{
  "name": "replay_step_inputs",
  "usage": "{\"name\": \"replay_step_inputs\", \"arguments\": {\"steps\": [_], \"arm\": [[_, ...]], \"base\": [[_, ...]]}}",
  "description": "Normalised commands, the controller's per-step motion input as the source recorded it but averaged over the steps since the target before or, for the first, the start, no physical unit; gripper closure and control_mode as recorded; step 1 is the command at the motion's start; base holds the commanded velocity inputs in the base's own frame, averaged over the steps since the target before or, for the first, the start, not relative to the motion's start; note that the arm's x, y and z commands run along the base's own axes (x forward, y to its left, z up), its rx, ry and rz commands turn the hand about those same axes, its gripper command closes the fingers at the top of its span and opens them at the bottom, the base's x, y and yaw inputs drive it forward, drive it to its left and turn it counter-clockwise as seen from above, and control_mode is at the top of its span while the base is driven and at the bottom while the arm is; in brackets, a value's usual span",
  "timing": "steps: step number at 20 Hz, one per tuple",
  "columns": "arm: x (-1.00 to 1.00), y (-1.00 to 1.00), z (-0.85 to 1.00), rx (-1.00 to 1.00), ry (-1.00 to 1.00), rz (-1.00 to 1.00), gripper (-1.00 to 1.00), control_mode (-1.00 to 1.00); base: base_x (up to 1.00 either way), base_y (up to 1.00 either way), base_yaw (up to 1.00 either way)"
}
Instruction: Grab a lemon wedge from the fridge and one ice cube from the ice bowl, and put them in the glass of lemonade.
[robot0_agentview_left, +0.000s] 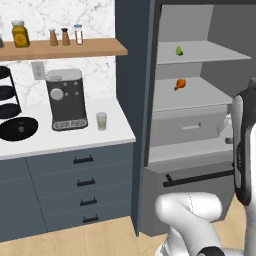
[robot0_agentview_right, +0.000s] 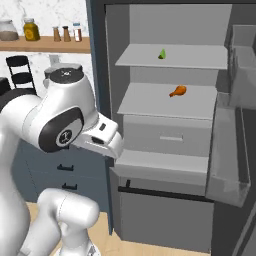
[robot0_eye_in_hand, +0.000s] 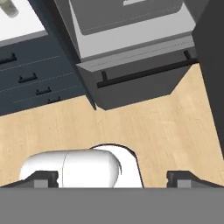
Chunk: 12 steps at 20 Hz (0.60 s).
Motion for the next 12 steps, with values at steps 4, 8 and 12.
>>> {"name": "replay_step_inputs", "arguments": {"steps": [4,8,12], "arm": [[1.00,0.17,-0.91,0.00,0.05,0.03,-1.00,-1.00],[0.82,0.24,-0.89,0.00,0.00,0.04,-1.00,-1.00],[0.23,0.46,-0.34,0.00,0.00,0.00,-1.00,-1.00]], "base": [[0.00,0.00,0.00],[0.00,0.00,0.00],[0.00,0.00,0.00]]}}
